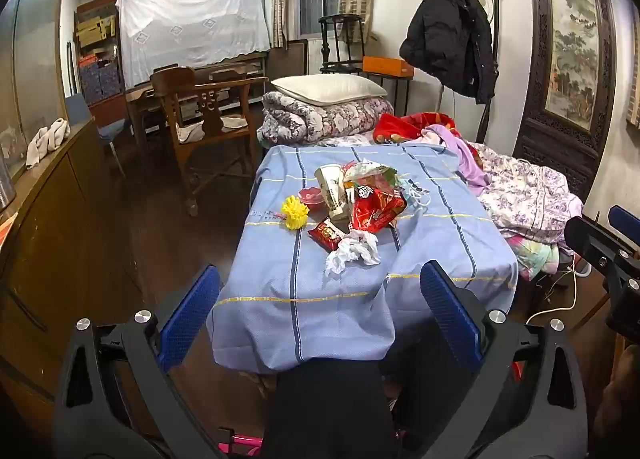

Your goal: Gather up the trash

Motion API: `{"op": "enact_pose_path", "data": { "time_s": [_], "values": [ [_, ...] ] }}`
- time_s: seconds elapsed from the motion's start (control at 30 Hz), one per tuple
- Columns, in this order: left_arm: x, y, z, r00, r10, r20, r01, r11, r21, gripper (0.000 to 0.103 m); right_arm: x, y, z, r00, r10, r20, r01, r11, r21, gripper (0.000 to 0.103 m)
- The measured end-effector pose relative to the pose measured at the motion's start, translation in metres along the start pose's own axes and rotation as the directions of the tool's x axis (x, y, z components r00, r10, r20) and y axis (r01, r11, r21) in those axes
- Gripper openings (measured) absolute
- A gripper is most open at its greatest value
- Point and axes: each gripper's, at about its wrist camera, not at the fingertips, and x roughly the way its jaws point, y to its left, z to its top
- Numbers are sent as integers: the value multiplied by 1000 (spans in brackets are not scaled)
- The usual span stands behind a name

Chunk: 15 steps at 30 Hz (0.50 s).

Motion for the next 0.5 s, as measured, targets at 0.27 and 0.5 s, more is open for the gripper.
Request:
{"op": "enact_pose_path", "data": {
  "time_s": [0.27,0.5],
  "values": [
    [0,0,0,1000,-1,-1,1,1000,-2,96,-1,-1,-1,1000,2,-4,-2,1000,4,97],
    [0,0,0,1000,-1,-1,1,1000,2,96,-1,0,-2,1000,0,-1,0,1000,1,97]
  ]
}}
